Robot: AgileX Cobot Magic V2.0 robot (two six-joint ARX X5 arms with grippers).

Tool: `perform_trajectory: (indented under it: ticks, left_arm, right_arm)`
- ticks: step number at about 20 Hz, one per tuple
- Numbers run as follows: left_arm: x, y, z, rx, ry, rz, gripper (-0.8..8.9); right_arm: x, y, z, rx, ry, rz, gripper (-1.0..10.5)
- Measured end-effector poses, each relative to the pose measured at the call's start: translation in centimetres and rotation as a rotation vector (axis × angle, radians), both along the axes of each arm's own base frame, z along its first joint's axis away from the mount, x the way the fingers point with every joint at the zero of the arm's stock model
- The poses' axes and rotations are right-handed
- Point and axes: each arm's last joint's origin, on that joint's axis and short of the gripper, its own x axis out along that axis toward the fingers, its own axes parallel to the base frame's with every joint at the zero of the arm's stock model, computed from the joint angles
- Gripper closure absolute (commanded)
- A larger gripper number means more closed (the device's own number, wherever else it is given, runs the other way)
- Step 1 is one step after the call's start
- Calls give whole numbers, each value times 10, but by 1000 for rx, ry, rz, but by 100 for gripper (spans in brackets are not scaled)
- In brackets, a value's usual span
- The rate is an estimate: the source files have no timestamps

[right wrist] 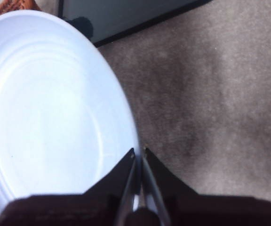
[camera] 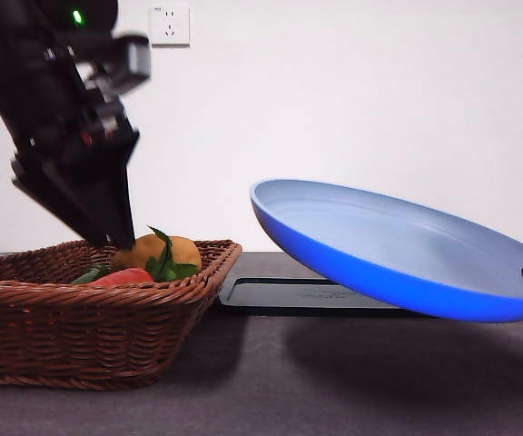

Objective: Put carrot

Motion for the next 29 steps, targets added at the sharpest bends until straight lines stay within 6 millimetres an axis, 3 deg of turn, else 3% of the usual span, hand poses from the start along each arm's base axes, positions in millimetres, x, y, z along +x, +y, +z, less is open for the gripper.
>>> perform_trajectory:
  ticks: [5, 7, 10, 15, 17, 20, 23, 25, 29]
  left_arm:
    - [11, -5, -30, 52, 88, -15, 516]
    - [11, -6, -30, 50, 85, -15, 522]
    - [12, -6, -30, 45, 74, -16, 698]
    - [13, -6, -29, 40, 65, -16, 716]
    - [9, -5, -11, 33, 50, -16, 716]
    - [8, -5, 59, -57, -72, -19, 716]
    - [3, -24, 122, -381, -110, -162, 716]
    - [-7, -47, 136, -535, -116, -301, 714]
    - [-34, -89, 131, -473, -120, -373, 714]
  right_arm:
    - [0, 0, 0, 0, -2, 0, 943]
    - [0, 0, 0, 0, -2, 0, 943]
    - [0, 0, 0, 0, -2, 0, 943]
    - [0, 0, 0, 0, -2, 0, 943]
    - [0, 0, 0, 0, -2, 0, 943]
    - [-1, 0, 0, 1, 9, -3, 943]
    - [-6, -3, -7, -60, 94, -52, 943]
    - [-9, -3, -9, -75, 128, -60, 943]
    - [-11, -4, -10, -78, 163, -65, 943]
